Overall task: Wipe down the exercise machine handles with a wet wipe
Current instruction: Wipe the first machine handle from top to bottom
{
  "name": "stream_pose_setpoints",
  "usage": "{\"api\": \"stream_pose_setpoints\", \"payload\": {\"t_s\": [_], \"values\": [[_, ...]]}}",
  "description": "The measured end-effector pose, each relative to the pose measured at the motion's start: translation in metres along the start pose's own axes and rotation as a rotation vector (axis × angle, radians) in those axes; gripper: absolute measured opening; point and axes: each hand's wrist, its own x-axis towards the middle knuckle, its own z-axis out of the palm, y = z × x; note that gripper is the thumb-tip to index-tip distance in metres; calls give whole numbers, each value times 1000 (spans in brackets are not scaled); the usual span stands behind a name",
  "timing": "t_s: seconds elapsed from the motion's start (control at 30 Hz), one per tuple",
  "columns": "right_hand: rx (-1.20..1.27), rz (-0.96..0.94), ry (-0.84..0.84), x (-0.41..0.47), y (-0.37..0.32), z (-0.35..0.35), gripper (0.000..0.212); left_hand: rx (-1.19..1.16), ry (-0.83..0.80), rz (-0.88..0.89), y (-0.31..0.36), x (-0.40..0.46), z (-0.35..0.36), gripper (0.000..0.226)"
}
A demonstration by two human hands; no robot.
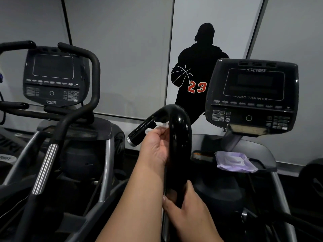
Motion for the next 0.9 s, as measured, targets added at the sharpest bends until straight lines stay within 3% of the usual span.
{"api": "stream_pose_setpoints", "payload": {"t_s": [0.07, 0.2, 0.37, 0.53, 0.7, 0.8, 0.9], "values": [[7, -10, -5, -1, 1, -1, 45, 102, -6, 6, -1, -2, 5, 45], [13, -37, 14, -3, 0, 0, 32, 83, -30, 9, 2, -3, -12, 26], [7, -56, 24, -6, -5, -2, 31, 7, 42, 52, 6, -3, -8, 24], [14, -37, 16, -9, -4, -2, 32, 209, -8, 53, 0, -3, 4, 34], [28, -39, 10, -12, -3, -3, 31, -55, 86, 95, 3, -1, -30, 22], [21, -41, 13, -11, -4, -3, 28, -76, 54, 94, 3, 1, -17, 29], [1, -43, 8, -11, -5, -3, 29, 29, -16, -14, -2, 2, -2, 23]]}}
